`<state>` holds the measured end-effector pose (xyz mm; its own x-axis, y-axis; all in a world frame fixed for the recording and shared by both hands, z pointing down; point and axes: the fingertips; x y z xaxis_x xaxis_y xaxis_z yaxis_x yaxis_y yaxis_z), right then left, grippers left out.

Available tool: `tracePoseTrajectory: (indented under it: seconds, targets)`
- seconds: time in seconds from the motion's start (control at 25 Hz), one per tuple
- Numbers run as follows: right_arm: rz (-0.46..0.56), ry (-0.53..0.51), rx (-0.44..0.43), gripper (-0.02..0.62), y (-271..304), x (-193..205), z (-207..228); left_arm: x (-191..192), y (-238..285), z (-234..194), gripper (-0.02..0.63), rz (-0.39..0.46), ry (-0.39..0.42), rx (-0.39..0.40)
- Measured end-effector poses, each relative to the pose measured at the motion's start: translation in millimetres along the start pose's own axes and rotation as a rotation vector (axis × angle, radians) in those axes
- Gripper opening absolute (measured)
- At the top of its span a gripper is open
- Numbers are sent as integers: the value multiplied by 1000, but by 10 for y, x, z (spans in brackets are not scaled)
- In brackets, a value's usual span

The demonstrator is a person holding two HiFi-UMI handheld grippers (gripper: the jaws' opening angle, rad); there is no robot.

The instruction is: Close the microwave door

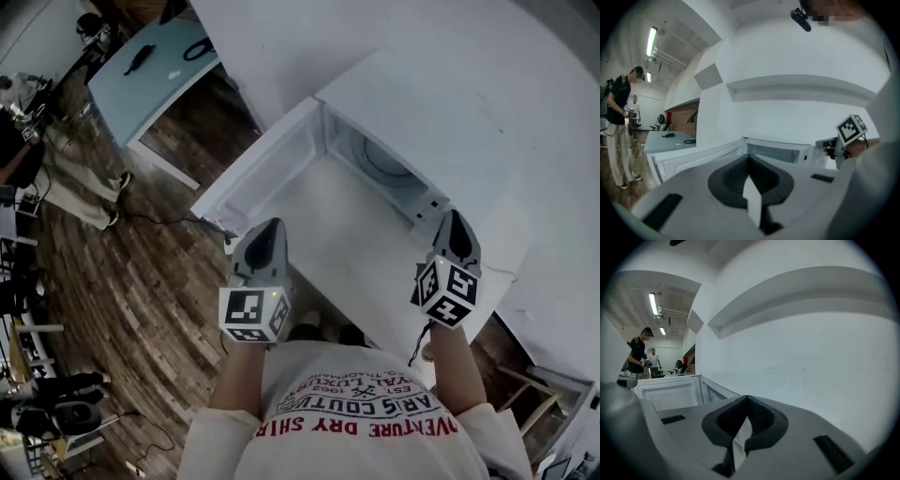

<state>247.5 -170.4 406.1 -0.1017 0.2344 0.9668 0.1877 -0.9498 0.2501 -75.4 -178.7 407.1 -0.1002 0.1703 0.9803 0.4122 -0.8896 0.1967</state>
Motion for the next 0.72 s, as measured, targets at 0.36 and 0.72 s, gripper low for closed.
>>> tracePoseTrajectory:
  seconds: [0.36, 0.72]
  targets:
    - [-21, 74, 49, 12, -25, -1, -17, 211, -533, -1264, 2, -3, -33, -237]
    - [7, 75, 123, 12, -58, -9, 3, 518, -511, -2019, 2, -33, -65, -293]
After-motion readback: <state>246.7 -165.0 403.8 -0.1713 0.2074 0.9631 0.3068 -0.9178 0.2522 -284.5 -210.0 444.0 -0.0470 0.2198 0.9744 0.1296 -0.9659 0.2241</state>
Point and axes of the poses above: the fingertips, and each gripper's own axes: y forward along the fingers, z to its right, x out of its underside, and after that the axes turned 4 degrees about y, right-handed
